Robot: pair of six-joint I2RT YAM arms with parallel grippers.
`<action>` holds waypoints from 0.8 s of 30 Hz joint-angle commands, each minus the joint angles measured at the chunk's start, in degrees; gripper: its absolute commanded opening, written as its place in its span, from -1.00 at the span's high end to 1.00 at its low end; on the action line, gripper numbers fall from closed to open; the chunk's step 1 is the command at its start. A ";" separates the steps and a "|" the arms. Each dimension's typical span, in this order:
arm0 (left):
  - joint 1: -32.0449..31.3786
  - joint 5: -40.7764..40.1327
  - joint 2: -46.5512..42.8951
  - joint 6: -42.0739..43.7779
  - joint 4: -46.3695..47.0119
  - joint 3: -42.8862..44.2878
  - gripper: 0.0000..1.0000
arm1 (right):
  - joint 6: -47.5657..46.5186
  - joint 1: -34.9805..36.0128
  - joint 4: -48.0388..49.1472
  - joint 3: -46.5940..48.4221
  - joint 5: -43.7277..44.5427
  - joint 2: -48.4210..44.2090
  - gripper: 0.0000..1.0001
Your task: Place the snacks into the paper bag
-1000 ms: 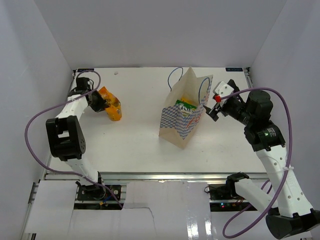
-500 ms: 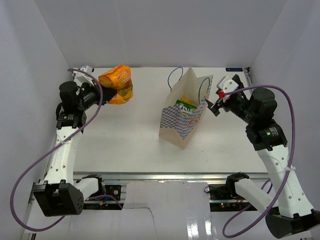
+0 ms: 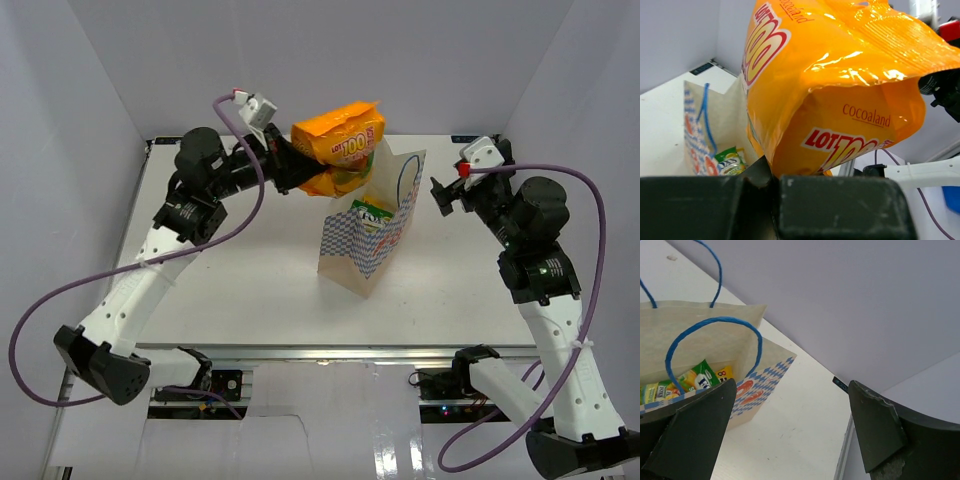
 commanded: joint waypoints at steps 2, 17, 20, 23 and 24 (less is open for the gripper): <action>-5.69 -4.73 4.75 1.12 4.14 3.84 1.00 | 2.95 -0.93 5.80 1.35 5.84 -2.73 -0.96; -10.54 -16.69 19.25 2.71 1.51 11.49 0.84 | 4.89 -0.93 6.77 -2.78 7.60 -7.22 -0.96; -11.69 -17.30 19.96 1.83 0.36 11.93 0.24 | 5.06 -1.02 6.86 -3.48 7.51 -7.48 -0.96; -12.48 -18.27 19.88 1.56 0.01 11.32 -0.06 | 5.15 -1.02 6.77 -3.92 7.43 -7.75 -0.96; -12.48 -18.36 19.79 1.47 0.01 11.49 -0.08 | 5.15 -1.02 6.77 -4.01 7.43 -7.83 -0.96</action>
